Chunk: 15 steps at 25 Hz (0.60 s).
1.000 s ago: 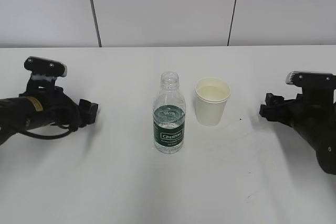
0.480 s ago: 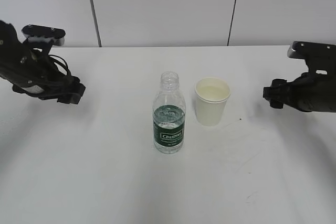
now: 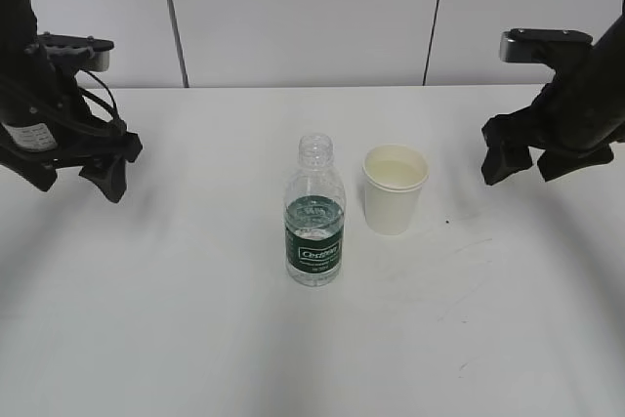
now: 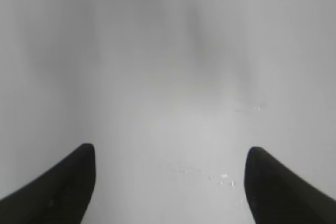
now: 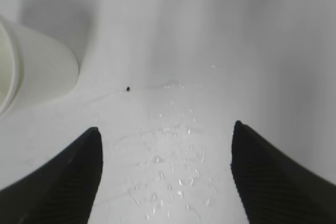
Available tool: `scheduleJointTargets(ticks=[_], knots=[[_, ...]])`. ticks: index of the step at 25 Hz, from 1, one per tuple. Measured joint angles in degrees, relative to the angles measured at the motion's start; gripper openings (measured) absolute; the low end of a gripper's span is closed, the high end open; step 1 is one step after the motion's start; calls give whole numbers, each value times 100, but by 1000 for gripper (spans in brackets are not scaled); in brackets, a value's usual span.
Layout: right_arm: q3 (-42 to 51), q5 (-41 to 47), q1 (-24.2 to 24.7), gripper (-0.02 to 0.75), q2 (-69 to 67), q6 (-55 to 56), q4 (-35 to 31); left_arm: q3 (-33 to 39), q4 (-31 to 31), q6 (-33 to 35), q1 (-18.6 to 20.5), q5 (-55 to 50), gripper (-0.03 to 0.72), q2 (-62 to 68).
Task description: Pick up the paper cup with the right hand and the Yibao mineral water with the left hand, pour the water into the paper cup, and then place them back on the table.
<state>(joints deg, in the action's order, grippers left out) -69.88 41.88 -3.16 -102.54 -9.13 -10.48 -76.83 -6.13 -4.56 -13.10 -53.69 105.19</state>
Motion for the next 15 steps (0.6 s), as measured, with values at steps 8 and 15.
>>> scheduleJointTargets(ticks=[8, 15], knots=[[-1138, 2430, 8, 591, -24, -9, 758, -133, 90, 0, 76, -1340, 532, 0], [-1541, 2773, 8, 590, -126, -9, 918, -138, 375, 10, 605, -1562, 532, -19]])
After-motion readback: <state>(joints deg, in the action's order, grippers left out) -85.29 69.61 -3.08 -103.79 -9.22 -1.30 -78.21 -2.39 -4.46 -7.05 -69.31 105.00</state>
